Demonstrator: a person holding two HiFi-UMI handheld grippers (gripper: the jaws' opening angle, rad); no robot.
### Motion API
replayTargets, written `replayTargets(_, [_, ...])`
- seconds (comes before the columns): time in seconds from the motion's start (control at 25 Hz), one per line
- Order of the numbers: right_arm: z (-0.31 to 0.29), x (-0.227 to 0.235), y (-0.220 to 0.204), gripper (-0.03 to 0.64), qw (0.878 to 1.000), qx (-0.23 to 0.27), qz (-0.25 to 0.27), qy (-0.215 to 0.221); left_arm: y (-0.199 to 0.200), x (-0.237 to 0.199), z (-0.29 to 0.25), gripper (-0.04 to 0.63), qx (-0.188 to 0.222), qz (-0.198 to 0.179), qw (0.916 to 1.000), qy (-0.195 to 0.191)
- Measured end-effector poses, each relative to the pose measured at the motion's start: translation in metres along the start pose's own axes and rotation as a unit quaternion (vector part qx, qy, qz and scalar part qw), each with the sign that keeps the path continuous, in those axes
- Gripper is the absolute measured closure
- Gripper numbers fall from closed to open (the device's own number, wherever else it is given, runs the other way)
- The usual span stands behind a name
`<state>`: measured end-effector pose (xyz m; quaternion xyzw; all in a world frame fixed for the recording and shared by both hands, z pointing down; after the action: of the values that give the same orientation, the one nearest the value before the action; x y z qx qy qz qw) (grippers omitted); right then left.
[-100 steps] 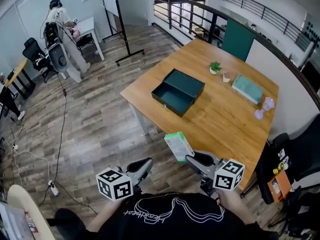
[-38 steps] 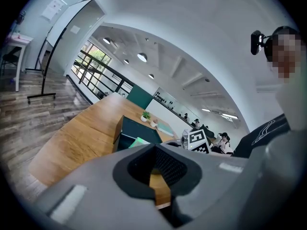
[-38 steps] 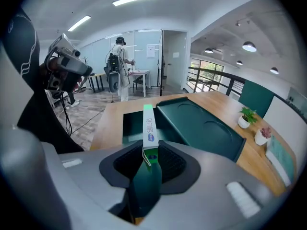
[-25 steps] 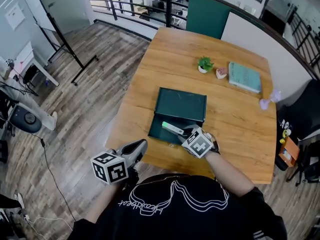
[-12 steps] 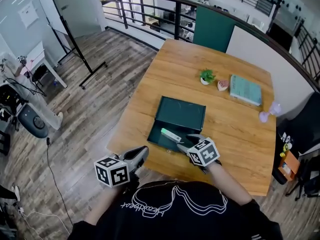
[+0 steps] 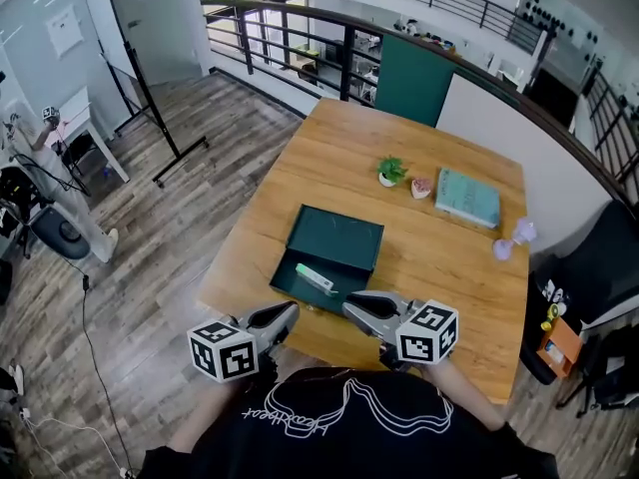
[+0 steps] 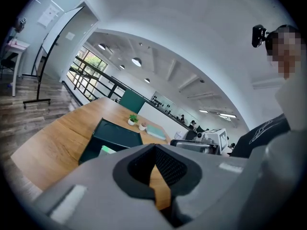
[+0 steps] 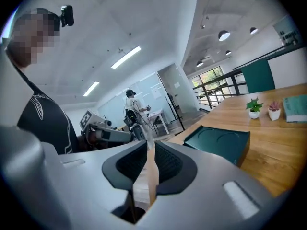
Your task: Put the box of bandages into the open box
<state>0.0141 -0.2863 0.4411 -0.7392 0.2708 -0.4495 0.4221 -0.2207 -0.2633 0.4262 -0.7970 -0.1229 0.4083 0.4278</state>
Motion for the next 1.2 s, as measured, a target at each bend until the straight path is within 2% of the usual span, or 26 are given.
replayTargets(0.2, [0.020,-0.006,-0.004,0.592,1.000,0.017,0.003,0.020,-0.004,0.016,-0.006,0.595,0.010,0.004,0.9999,-0.001])
replayTargets(0.36, [0.037,-0.004,0.001,0.592,0.998,0.044,-0.017,0.042,-0.006,0.031,-0.012,0.595,0.017,-0.003,0.9998,-0.008])
replayTargets(0.48, [0.044,-0.006,0.001,0.594,0.997,0.044,-0.012,0.055,-0.008,0.043,-0.016,0.595,0.014,-0.009,0.9997,-0.016])
replayTargets(0.88, [0.062,-0.008,0.010,0.594,0.997,0.057,0.001,0.057,-0.006,0.064,-0.026,0.595,0.011,-0.022,0.9994,-0.023])
replayTargets(1.2, [0.065,-0.009,0.011,0.594,0.997,0.048,0.016,0.050,-0.006,0.067,-0.031,0.595,0.006,-0.023,0.9995,-0.022])
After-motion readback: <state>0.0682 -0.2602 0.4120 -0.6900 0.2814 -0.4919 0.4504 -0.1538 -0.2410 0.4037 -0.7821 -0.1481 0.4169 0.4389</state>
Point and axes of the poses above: the fingertips, and each gripper's own axes: z backward along the fingers, x to its right, y out of its top, the point moved 9 cm from there along z, backward along the fingers, and after that the axes turned 1 degree about y, right-handed, at the moved point
